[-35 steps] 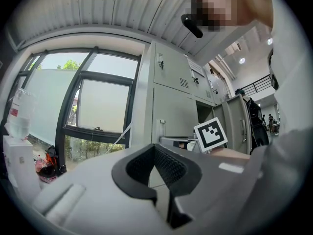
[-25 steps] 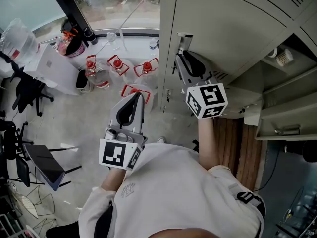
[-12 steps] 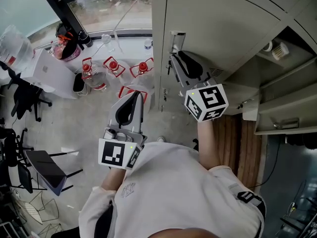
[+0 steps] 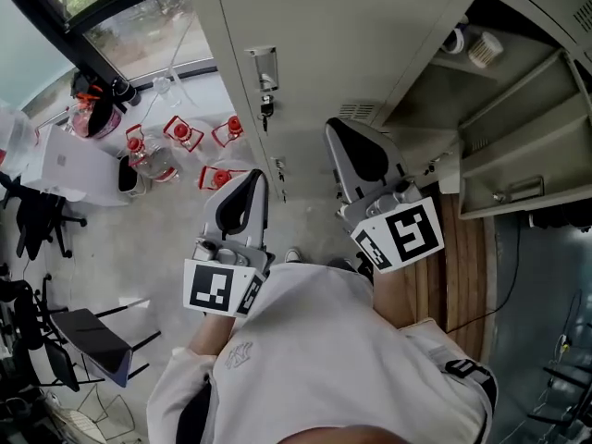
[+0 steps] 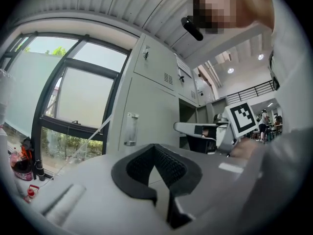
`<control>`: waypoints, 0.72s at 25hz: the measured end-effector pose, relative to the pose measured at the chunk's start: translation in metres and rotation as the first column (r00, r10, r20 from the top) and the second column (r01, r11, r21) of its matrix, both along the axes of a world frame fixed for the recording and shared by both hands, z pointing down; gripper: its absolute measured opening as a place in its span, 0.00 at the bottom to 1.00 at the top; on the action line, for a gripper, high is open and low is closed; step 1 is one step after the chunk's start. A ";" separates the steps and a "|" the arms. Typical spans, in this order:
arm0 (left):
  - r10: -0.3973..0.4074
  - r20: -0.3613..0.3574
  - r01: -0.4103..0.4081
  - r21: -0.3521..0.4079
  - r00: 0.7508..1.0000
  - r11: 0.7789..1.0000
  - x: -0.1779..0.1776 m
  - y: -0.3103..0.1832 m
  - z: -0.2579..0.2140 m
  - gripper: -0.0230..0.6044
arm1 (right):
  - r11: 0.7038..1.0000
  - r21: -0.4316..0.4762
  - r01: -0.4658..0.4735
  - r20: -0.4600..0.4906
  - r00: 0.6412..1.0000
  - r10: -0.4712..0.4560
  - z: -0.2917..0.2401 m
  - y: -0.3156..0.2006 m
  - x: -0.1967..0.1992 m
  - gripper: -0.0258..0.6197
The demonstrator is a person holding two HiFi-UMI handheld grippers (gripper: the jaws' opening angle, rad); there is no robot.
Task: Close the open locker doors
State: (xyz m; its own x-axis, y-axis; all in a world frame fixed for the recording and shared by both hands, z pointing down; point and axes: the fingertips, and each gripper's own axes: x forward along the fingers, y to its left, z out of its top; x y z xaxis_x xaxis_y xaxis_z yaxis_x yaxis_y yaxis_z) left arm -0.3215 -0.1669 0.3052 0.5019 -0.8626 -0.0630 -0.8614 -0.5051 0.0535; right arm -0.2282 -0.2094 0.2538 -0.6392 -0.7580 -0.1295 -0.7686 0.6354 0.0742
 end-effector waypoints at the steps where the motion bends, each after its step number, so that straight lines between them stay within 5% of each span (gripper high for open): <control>1: 0.015 0.003 -0.015 -0.001 1.000 1.000 0.010 0.000 0.001 0.04 | 1.000 0.001 -0.014 0.010 1.000 0.014 -0.001 0.006 0.013 0.06; 9: 0.083 0.005 -0.083 0.014 0.997 0.996 0.102 0.004 -0.007 0.04 | 0.997 -0.001 -0.081 0.038 0.996 0.081 -0.007 0.039 0.111 0.06; 18: 0.100 -0.046 -0.099 0.026 0.994 0.995 0.238 0.029 -0.014 0.04 | 1.000 -0.009 -0.008 0.003 1.000 0.008 -0.007 0.079 0.220 0.06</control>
